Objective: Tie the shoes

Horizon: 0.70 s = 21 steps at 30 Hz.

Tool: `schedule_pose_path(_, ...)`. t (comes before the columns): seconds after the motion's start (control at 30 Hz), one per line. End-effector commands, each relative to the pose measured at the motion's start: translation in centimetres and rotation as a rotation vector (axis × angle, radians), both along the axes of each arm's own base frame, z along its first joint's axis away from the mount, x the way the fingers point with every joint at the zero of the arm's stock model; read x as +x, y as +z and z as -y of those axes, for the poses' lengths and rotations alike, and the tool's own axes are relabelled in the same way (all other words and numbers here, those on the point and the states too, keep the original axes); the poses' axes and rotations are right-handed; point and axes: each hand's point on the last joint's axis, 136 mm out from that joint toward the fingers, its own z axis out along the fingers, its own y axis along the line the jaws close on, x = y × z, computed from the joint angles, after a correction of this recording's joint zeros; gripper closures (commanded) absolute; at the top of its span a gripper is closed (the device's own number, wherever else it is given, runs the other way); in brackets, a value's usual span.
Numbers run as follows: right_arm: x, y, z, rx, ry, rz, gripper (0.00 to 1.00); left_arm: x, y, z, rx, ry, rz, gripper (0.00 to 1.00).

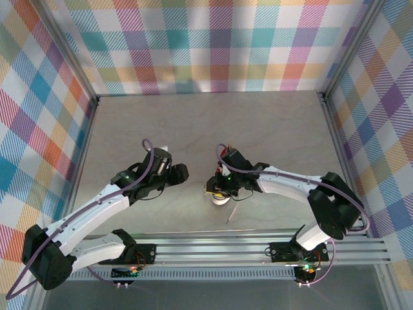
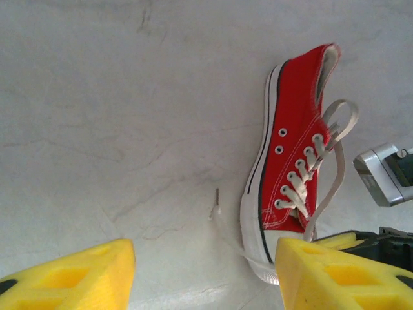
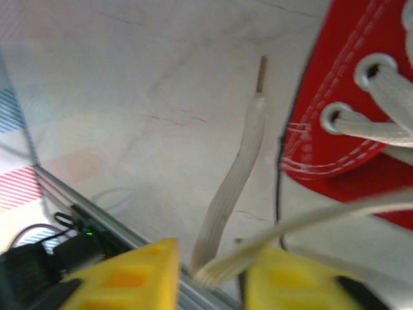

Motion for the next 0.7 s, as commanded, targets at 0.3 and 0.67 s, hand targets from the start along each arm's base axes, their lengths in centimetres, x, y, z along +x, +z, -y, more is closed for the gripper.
schedule_pose_path(0.3, -0.1, 5.3, 4.0, -0.109, -0.040, 0.181, 0.38, -1.9, -5.3, 1.9, -0.170, 0.189, -0.215, 0.52)
schedule_pose_path(0.67, 1.0, 6.0, 7.0, -0.273, 0.043, 0.309, 0.52, -1.0, -9.1, 8.0, -0.246, 0.226, -0.339, 0.65)
